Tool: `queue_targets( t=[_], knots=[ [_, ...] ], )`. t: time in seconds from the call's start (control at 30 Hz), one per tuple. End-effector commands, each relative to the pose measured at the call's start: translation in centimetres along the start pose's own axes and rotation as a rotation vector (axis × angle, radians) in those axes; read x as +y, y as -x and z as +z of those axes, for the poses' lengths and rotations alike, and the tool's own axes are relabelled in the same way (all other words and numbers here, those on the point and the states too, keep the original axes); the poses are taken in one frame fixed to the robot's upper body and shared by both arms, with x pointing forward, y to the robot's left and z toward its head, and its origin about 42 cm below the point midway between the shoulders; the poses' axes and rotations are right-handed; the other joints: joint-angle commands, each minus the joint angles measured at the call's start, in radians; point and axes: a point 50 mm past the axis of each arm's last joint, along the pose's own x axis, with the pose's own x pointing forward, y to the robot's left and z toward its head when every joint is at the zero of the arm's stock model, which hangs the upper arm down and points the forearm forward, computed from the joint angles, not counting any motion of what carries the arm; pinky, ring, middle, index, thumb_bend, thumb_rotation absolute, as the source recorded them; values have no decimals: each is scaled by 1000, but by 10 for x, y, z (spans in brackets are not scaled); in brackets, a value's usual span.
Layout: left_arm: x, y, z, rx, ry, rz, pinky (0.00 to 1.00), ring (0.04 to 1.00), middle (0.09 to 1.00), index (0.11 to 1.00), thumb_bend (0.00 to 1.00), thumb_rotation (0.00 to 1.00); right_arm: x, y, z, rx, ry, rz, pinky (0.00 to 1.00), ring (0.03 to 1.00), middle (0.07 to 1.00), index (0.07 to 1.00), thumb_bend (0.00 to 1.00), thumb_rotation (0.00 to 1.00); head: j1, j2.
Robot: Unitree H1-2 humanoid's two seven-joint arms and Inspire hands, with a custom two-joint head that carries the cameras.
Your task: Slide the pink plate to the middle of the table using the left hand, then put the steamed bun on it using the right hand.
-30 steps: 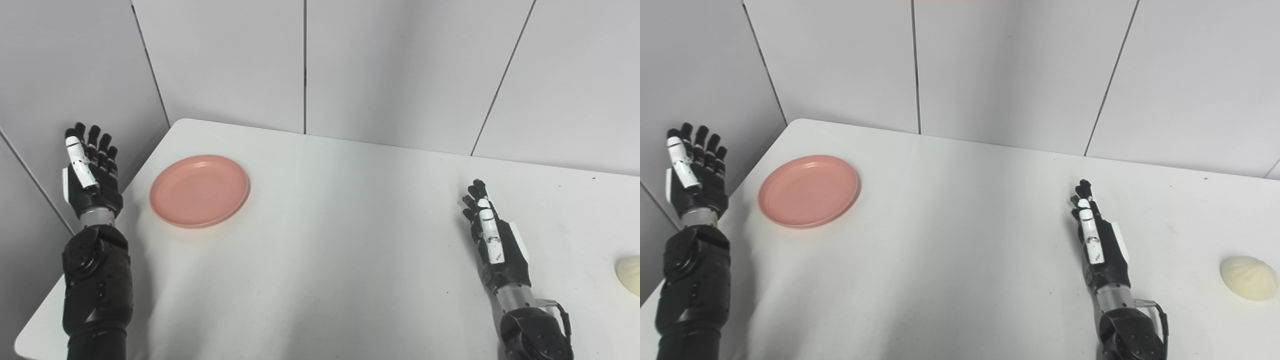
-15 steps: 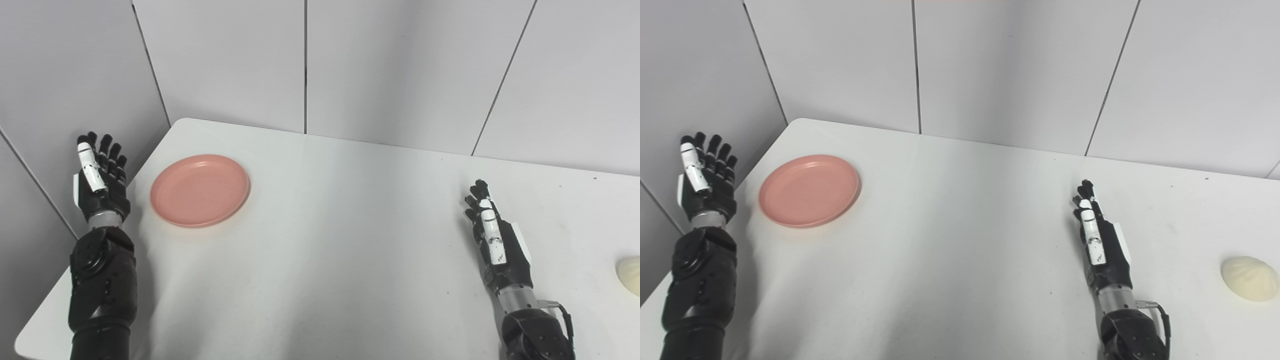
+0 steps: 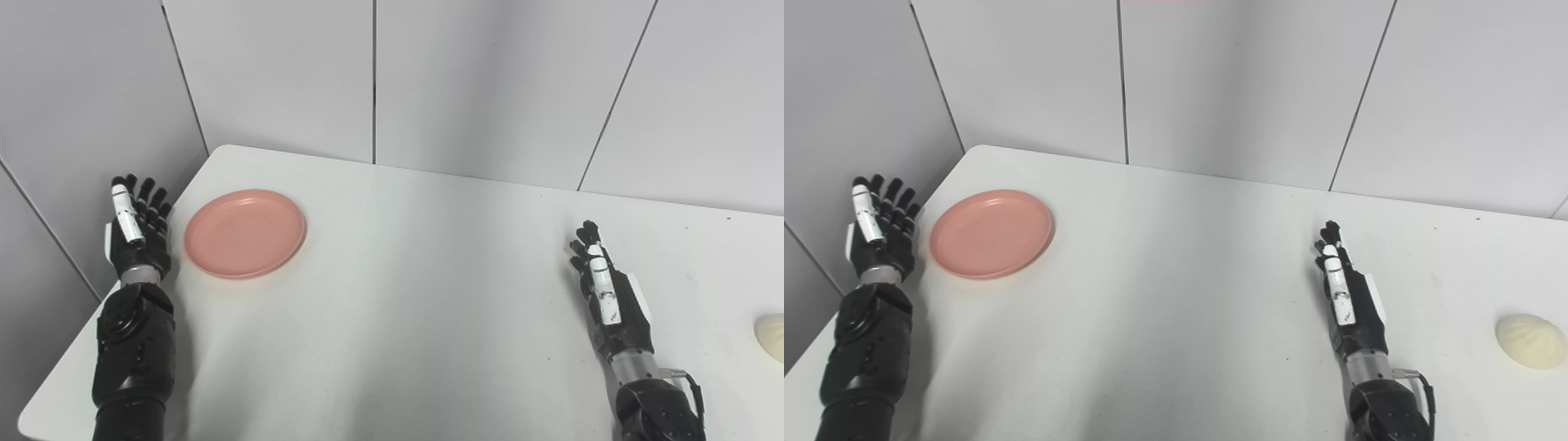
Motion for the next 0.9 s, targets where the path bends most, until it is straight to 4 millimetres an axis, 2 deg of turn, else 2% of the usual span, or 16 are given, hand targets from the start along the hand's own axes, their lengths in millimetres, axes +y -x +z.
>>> queue_targets(
  t=[0.0,0.57,0.87],
  knots=[
    [-13,-13,20,-43,-2,-30,965,919,933,937,471,1000,-7,23,-26,77,-6,-26,999,980,993,1000,156,1000,1,1],
    [-14,-16,-19,98,-27,-40,998,940,946,958,445,1000,-7,23,-26,79,-9,-27,997,976,988,1000,156,1000,0,3],
    [-25,-13,-39,161,-25,-82,955,924,938,943,449,1000,-7,23,-26,79,-10,-23,1000,981,995,1000,163,1000,-2,4]
  ],
)
